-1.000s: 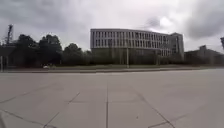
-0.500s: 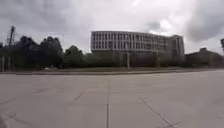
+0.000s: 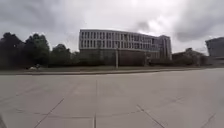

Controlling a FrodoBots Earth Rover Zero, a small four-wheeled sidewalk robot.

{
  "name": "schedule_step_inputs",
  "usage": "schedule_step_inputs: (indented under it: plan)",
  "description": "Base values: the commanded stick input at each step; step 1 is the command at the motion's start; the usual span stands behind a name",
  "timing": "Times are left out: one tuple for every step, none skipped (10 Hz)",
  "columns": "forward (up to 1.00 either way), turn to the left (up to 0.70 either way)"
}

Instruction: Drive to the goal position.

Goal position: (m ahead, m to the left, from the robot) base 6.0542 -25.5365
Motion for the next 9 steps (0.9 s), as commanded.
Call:
schedule_step_inputs:
  plan:
    - [1.00,-0.40]
    - [1.00,-0.40]
    - [1.00,-0.40]
    - [1.00,-0.40]
    - [1.00,-0.40]
    - [1.00,-0.40]
    - [1.00,-0.40]
    - [1.00,-0.40]
    - [1.00,-0.40]
